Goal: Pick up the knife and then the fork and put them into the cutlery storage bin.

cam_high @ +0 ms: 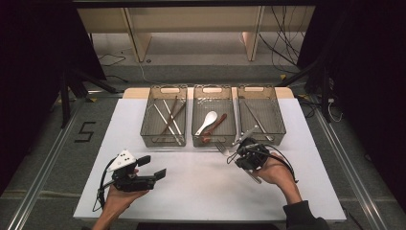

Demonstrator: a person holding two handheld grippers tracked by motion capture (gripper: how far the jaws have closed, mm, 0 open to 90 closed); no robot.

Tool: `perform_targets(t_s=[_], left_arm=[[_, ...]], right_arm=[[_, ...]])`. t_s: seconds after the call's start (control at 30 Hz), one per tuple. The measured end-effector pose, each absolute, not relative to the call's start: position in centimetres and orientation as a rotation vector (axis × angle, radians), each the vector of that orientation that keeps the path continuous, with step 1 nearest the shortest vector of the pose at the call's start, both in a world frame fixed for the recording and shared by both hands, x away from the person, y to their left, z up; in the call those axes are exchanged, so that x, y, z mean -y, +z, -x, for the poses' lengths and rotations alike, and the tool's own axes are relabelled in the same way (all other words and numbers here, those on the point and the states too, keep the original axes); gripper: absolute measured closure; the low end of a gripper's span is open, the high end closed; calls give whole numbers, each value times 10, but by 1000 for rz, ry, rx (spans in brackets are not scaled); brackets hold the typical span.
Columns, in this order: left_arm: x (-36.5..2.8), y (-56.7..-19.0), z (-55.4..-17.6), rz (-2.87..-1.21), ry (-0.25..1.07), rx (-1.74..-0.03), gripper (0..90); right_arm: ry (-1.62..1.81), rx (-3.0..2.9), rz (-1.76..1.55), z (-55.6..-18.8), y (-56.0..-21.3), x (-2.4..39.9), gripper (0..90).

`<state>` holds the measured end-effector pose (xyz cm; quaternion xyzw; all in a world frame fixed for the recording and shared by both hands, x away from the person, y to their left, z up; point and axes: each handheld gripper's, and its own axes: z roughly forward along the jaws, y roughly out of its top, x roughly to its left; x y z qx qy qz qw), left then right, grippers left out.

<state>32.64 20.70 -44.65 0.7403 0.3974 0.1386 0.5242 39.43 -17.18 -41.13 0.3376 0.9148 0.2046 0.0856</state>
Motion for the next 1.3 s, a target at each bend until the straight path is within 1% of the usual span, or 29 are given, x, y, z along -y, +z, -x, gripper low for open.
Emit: perform_targets(t_s=[0.37, 1.3], left_arm=[[-207, -447, -327, -1767, 332, -951, 167], [-208, -446, -326, -1764, 340, -953, 167]], right_arm=[[701, -2644, -1051, -404, -393, 185, 851], [757, -2543, -1096, -428, -370, 194, 851]])
